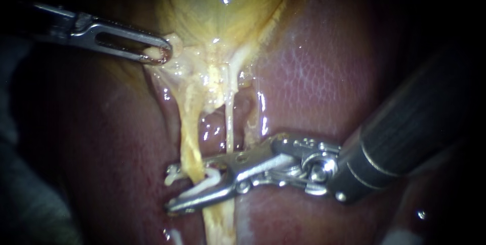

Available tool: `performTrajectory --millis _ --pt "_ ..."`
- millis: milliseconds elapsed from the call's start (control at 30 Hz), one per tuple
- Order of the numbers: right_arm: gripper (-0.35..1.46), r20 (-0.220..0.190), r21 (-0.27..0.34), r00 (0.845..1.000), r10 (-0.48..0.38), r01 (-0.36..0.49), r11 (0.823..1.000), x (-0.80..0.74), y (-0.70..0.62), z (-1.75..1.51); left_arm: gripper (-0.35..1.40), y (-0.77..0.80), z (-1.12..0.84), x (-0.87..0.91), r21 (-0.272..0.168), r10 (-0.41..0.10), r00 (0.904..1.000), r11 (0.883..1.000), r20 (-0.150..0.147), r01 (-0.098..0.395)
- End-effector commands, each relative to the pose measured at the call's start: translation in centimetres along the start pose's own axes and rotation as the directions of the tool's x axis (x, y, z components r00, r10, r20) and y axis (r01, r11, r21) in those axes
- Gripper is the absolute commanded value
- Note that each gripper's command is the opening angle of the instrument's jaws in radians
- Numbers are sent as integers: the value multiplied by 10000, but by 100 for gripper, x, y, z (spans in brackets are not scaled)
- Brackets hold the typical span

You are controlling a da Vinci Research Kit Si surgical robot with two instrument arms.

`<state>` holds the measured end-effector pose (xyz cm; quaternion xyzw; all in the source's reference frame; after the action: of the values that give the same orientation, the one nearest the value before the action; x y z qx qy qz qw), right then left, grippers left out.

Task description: Clipping first clip left tube

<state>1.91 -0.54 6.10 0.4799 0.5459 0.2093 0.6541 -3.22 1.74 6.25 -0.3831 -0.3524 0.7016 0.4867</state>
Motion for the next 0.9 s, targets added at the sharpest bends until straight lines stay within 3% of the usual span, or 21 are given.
performTrajectory --millis 33,567,667,900 --pt "40 -76 -122 9999 100 -101 9999 0 1 0 -35 0 0 0 -1 0 10000 10000 3 0" --pt "-12 -97 -147 9977 675 -676 9976 -3 7 -8 -35 0 0 0 -2 0 10000 10000 3 0" --pt "-35 -99 -144 9953 964 -965 9952 -4 8 -9 -35 0 0 0 -2 0 10000 10000 3 0" --pt "-35 -108 -254 9946 1030 -1032 9943 -14 10 -12 -35 0 0 0 -2 0 10000 10000 3 0"
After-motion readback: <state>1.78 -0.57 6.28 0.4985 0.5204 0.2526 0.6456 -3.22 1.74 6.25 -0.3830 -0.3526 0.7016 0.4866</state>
